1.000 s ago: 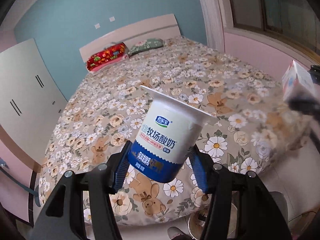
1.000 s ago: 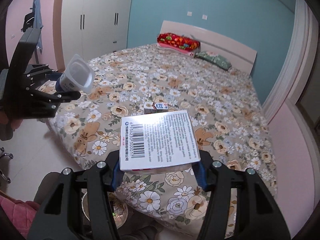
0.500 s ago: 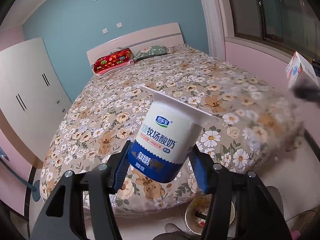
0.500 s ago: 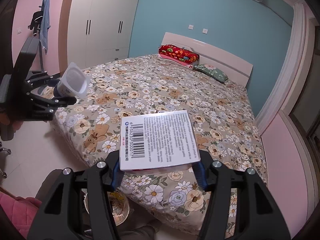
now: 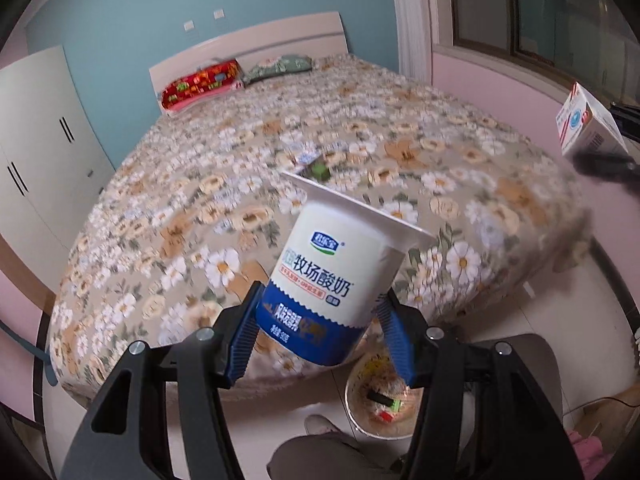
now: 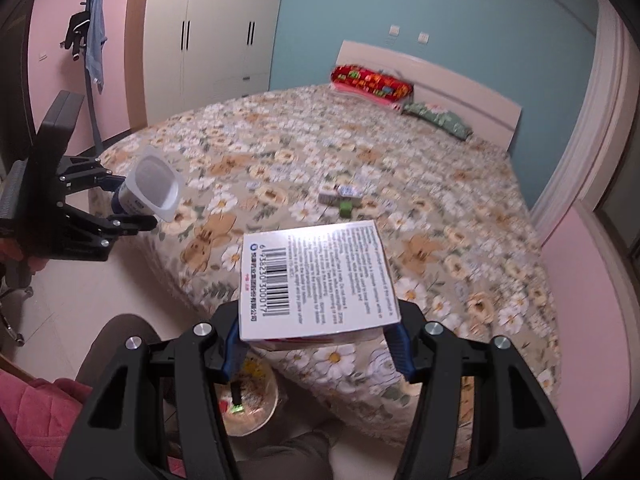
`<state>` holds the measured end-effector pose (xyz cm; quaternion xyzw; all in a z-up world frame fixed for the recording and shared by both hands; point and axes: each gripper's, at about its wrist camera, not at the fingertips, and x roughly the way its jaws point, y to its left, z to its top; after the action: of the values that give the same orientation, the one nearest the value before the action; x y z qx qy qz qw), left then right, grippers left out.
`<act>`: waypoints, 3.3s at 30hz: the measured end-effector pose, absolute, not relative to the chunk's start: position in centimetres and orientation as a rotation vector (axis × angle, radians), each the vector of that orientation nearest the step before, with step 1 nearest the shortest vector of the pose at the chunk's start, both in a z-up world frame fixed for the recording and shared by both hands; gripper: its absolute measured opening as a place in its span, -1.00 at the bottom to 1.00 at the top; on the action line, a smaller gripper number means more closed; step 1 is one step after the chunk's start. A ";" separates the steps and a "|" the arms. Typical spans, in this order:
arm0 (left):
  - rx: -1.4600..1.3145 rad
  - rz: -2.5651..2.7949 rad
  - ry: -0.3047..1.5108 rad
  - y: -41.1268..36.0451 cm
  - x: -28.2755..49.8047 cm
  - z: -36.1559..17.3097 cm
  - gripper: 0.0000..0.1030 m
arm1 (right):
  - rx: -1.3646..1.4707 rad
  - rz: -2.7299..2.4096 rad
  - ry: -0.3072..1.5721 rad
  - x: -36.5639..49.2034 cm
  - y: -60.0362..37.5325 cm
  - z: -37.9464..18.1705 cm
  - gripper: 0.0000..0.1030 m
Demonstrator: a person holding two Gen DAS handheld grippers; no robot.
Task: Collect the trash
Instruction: 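Lift and carry the yogurt cup and white box with both tools over the trash bin, then open the left tool to drop the yogurt cup while the right tool drops the white box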
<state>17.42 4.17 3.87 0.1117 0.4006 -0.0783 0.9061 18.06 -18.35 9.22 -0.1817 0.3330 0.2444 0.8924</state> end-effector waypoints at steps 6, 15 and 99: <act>0.224 -0.184 0.928 3.9 17.9 -1.3 0.13 | -0.367 0.540 0.781 19.0 -17.3 4.3 0.12; 0.203 -0.214 1.062 3.4 18.4 -8.3 0.13 | -0.376 0.598 0.914 19.9 -15.5 -2.6 0.12; 0.018 -0.178 1.751 -0.7 22.5 -44.0 0.16 | -0.191 0.575 1.770 21.2 -10.6 -45.2 0.26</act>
<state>22.52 -0.71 -43.99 0.0078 0.7668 -0.0781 0.6371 21.19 -10.64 -45.25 -0.0820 0.7613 0.2474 0.5937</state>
